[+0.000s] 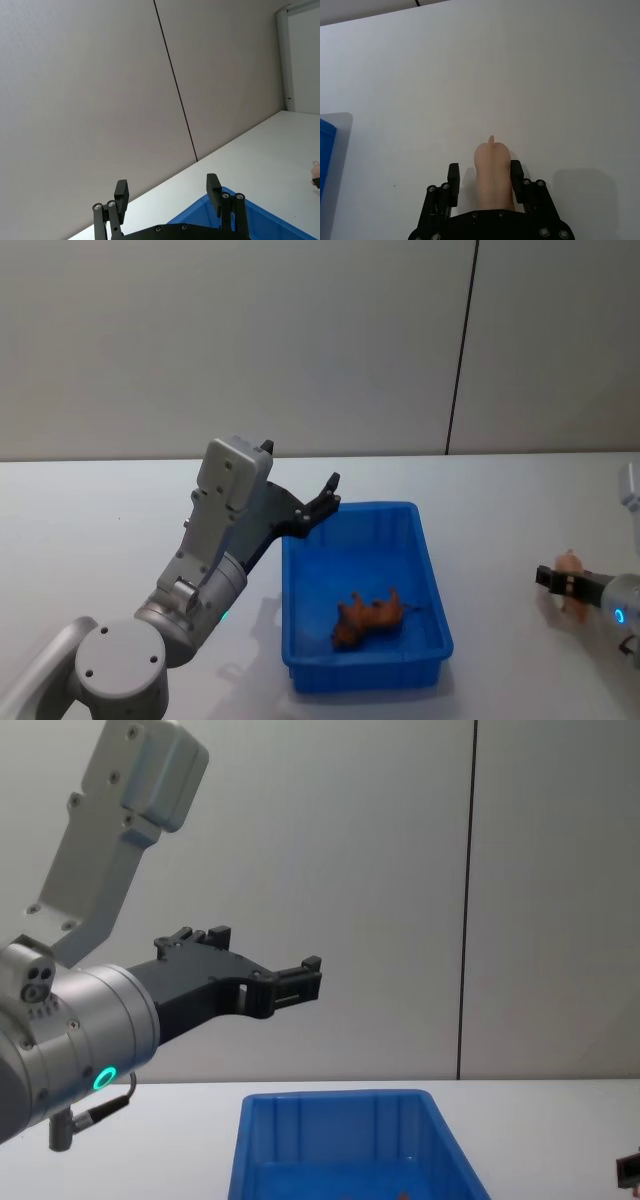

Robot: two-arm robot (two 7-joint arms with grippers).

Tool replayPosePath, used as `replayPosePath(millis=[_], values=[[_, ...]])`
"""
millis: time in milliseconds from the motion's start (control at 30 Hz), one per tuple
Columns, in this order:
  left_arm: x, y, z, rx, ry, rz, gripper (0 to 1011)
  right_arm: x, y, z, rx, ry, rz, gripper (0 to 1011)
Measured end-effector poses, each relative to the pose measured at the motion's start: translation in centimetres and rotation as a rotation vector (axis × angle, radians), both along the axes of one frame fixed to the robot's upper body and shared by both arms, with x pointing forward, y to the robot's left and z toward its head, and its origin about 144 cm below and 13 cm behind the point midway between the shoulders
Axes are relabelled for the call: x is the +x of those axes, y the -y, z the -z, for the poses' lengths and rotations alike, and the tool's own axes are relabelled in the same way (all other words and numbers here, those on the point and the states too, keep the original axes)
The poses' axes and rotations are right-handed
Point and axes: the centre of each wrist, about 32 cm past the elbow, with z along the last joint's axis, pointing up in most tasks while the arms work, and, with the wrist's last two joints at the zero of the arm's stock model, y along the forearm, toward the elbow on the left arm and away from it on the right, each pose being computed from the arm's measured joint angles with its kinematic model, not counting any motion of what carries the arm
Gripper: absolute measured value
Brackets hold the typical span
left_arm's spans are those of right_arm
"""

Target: Pick up the two dolls from the table and place them into the box.

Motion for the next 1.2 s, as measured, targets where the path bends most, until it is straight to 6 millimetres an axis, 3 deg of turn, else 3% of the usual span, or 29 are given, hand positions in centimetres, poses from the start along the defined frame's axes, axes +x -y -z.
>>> replayPosePath(millis=[33, 233, 333, 767, 1200], values=[[0.0, 0.0, 0.0, 0.000, 0.000, 0.000, 999, 0.1, 0.0, 0.0, 0.000, -0.001, -0.001, 616], [0.0, 0.0, 0.0, 0.000, 0.000, 0.000, 999, 0.1, 0.0, 0.0, 0.000, 0.004, -0.004, 397], [0.0, 0.0, 0.0, 0.000, 0.000, 0.000, 999, 0.0, -0.1, -0.1, 0.002, 0.014, -0.009, 351], [0.0, 0.0, 0.0, 0.000, 0.000, 0.000, 999, -0.4, -0.1, -1.5, 0.023, 0.139, -0.062, 351], [0.0, 0.0, 0.0, 0.000, 0.000, 0.000, 999, -0.6, -0.4, -4.5, 0.112, 0.310, -0.189, 351]])
